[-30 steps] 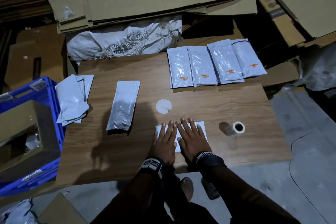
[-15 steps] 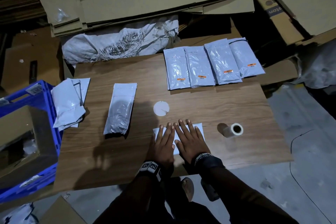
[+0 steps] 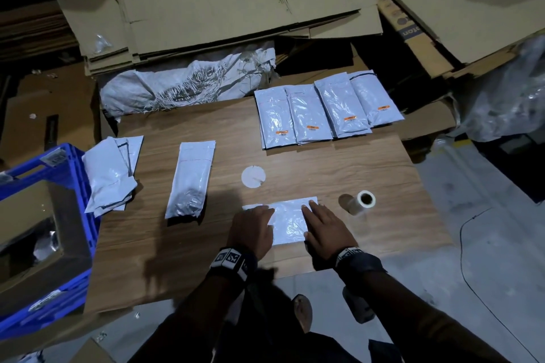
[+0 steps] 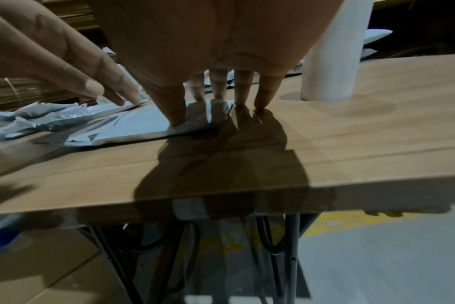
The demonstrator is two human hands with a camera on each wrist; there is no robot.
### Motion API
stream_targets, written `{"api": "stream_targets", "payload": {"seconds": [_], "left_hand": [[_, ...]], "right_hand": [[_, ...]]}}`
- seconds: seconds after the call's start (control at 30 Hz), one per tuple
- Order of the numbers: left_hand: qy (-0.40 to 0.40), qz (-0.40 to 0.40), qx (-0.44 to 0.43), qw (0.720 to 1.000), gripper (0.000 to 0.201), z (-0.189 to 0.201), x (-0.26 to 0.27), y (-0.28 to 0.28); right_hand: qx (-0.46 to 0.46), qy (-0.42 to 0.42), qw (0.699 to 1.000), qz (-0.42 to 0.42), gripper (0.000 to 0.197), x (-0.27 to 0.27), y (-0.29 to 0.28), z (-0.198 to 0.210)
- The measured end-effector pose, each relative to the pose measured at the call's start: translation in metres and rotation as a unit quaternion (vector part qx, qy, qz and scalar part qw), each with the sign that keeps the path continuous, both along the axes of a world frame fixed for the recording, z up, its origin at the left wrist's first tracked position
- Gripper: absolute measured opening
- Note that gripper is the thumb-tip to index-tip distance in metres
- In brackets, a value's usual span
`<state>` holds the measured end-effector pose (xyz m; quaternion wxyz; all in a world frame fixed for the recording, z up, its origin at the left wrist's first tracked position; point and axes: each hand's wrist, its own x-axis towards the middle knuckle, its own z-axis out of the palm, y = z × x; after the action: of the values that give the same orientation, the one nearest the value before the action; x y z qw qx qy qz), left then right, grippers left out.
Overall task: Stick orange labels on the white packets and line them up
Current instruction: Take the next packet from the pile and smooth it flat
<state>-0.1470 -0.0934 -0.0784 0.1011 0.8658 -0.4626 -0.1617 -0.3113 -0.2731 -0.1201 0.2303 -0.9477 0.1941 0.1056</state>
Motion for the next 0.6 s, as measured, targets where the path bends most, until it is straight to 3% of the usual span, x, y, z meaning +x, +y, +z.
{"api": "stream_targets", "payload": {"seconds": [0.07, 0.2, 0.33, 0.47, 0.6], "left_hand": [[0.007, 0.019, -0.023, 1.0, 0.038, 0.007, -0.005, 0.006], [0.072, 0.073, 0.026, 0.994, 0.032, 0.006, -0.019, 0.018], [0.128, 0.064, 0.049, 0.988, 0.041, -0.001, -0.03, 0.029], [0.175, 0.061, 0.007, 0.983, 0.05, -0.007, -0.034, 0.025], [0.173, 0.054, -0.022, 0.983, 0.06, -0.013, -0.032, 0.014]], "right_hand": [[-0.002, 0.004, 1.0, -0.015, 0.078, 0.0, 0.005, 0.008], [-0.018, 0.027, 0.999, -0.042, 0.08, -0.002, 0.008, 0.014], [-0.028, 0.041, 0.996, -0.078, 0.076, -0.01, 0.013, 0.012], [0.035, 0.027, 0.992, -0.121, 0.064, -0.018, 0.019, 0.013], [0.085, 0.001, 0.989, -0.122, 0.054, -0.016, 0.027, 0.015]]}}
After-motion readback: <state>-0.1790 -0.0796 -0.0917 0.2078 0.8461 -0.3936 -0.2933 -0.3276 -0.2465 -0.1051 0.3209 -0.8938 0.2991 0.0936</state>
